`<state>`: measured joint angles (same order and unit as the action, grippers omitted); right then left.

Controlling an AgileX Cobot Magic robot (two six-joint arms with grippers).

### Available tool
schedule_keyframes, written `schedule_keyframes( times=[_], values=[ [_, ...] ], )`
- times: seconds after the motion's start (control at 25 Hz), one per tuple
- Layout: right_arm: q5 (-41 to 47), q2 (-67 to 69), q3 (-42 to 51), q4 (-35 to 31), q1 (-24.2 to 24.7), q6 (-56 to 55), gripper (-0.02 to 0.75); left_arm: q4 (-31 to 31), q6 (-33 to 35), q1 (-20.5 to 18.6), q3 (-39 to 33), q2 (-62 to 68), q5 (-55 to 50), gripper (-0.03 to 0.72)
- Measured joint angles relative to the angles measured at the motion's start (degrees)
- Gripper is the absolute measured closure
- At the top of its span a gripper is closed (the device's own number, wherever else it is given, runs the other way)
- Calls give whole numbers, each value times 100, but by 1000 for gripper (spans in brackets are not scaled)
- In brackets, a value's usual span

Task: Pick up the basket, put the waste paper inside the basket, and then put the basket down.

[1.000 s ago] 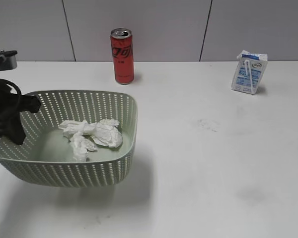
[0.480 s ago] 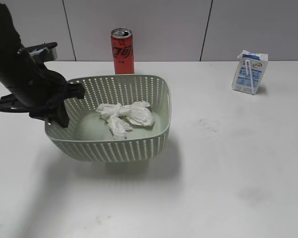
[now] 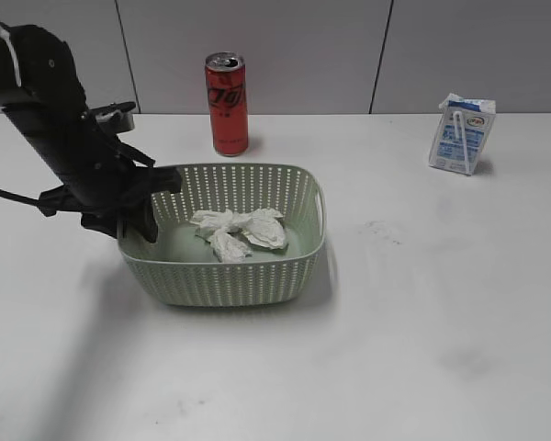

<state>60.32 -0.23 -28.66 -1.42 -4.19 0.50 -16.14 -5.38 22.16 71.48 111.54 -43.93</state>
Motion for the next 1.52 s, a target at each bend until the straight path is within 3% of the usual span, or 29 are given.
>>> schedule_keyframes(
  times=[0.16, 0.2, 0.28, 0.52, 0.72, 0.92, 1.12, 1.52],
  values=[
    [0, 0, 0, 0, 0, 0, 168, 14, 0, 7, 62, 0, -154, 149],
    [0, 0, 0, 0, 0, 0, 168, 50, 0, 7, 134, 0, -263, 86],
    [0, 0, 0, 5, 0, 0, 168, 256, 0, 10, 323, -60, -542, 33],
    [-5, 0, 0, 5, 0, 0, 168, 1075, 9, -238, 1076, -820, -1344, 17],
    [-5, 0, 0, 10, 0, 0, 168, 1344, 580, -1131, 1195, -1455, -1999, 39],
    [-10, 0, 0, 10, 0, 6, 168, 1524, 716, -1924, 1115, -1908, -2506, 74],
    [-10, 0, 0, 10, 0, 11, 168, 1528, 791, -1970, 335, -3150, -2491, 91],
    [-10, 0, 0, 10, 0, 11, 168, 1529, 803, -1970, -2058, -6150, -2109, 97]
  ],
)
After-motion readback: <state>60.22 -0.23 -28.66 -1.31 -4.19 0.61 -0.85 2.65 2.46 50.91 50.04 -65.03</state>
